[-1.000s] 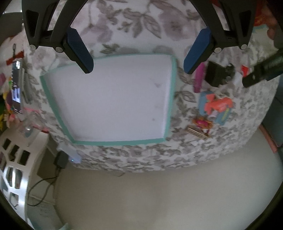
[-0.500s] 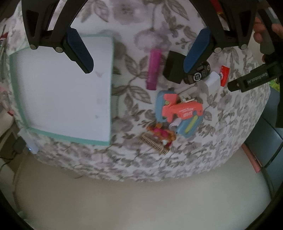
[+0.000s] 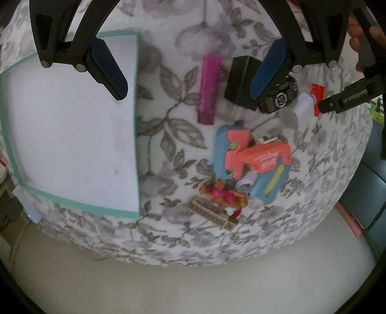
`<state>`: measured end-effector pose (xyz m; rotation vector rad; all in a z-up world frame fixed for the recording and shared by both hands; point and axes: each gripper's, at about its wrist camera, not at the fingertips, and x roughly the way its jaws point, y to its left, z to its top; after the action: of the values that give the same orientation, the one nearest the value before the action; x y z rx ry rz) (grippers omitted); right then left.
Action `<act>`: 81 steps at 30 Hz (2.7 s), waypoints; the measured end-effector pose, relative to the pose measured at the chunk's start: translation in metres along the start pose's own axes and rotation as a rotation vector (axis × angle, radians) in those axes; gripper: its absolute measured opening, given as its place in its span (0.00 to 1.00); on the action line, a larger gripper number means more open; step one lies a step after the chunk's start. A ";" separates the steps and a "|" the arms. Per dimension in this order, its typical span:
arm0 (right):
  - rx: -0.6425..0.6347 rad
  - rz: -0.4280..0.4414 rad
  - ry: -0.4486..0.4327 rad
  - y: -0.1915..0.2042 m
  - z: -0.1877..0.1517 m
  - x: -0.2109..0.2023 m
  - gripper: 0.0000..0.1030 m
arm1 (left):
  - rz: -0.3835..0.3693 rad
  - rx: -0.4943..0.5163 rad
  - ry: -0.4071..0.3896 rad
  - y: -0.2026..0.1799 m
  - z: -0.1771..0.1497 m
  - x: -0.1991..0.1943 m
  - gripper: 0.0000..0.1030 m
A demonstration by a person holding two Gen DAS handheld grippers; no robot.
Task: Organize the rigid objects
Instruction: 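Grasp the red glue bottle with the left gripper while the right gripper grasps the pink lighter, then carry the glue bottle and lighter into the tray and open both grippers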
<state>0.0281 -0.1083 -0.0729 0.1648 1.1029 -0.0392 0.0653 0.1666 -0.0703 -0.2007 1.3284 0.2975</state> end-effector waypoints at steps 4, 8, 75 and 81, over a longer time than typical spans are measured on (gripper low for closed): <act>-0.007 0.002 0.013 0.000 0.001 0.003 0.86 | -0.037 -0.003 0.024 0.000 0.003 0.006 0.83; -0.051 -0.014 0.011 0.008 0.000 0.004 0.76 | -0.043 0.018 0.019 -0.002 0.002 0.004 0.74; 0.106 0.181 -0.018 -0.027 0.007 -0.026 0.20 | -0.176 0.022 -0.160 -0.003 -0.003 -0.050 0.23; 0.128 0.176 -0.054 -0.040 0.012 -0.039 0.20 | -0.219 0.067 -0.248 -0.022 -0.003 -0.086 0.23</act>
<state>0.0167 -0.1513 -0.0371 0.3730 1.0293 0.0434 0.0512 0.1364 0.0117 -0.2423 1.0581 0.0882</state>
